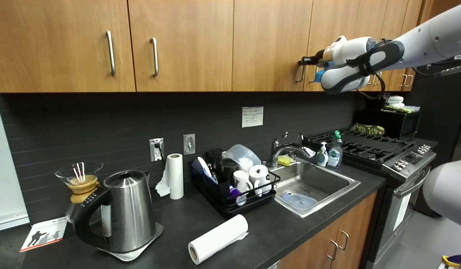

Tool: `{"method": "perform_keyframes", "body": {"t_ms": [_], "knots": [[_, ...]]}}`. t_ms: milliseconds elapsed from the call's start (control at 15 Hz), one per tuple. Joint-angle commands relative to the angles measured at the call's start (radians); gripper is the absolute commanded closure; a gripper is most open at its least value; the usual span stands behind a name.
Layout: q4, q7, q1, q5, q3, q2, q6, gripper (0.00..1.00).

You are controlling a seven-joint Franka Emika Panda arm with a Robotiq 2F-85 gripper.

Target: Open the third cabinet door from the left

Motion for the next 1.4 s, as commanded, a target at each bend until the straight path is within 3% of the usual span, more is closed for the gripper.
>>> {"method": "perform_keyframes", "body": {"t_ms": [0,667,1333], "knots": [[0.009,0.007,-0.01,0.058,-0.03,-0.047,0.004,0.96],[0.016,-0.048,-0.008,0.089,-0.016,-0.039,0.003,0.96],[-0.019,-0.049,0.006,0.196,-0.071,-0.128,0.005,0.96]]}}
